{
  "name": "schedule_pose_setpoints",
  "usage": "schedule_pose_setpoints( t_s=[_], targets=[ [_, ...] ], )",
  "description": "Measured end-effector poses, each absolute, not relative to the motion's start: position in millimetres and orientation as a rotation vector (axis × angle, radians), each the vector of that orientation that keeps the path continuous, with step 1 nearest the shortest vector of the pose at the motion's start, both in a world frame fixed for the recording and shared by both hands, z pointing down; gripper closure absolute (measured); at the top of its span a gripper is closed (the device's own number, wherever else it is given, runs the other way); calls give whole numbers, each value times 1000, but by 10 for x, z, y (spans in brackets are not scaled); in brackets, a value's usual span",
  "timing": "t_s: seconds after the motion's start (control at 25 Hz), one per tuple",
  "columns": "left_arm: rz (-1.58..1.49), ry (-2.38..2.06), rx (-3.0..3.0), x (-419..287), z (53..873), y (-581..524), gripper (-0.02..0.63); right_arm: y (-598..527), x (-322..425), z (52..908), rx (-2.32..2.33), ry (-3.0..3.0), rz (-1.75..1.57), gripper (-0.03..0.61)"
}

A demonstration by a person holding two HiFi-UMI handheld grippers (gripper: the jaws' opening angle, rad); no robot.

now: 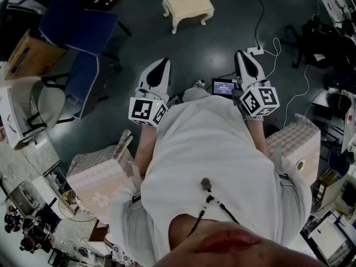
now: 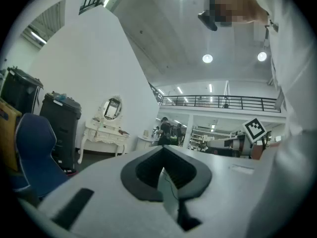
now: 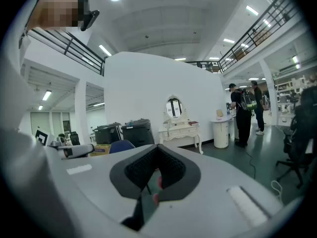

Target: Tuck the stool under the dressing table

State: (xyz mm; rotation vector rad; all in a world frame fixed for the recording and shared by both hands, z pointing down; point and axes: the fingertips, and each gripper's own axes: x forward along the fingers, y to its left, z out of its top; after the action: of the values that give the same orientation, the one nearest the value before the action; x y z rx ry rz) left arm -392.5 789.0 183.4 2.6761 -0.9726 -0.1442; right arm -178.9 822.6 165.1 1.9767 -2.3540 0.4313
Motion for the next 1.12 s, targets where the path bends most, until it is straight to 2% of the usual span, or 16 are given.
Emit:
schedule_pose_setpoints(
  t_s=[0.24,0.4,0.76,1.12],
  targets=[
    [39,-995,2661,-4142,2150,8076,607,8135,-1995,1640,2005,-2406,488,571],
    [58,-975,2669,-3924,2198,8130,607,8254,-1876,1712,1970,-2374,434,571],
    [43,-1104,2610,-3017,2100,8213,607,8718,-707,1830,2047,-2377,526,571],
    [44,-1097,2607,-1602,2079,8865,607,9289,667,2088,2025,-2339,541,571]
  ],
)
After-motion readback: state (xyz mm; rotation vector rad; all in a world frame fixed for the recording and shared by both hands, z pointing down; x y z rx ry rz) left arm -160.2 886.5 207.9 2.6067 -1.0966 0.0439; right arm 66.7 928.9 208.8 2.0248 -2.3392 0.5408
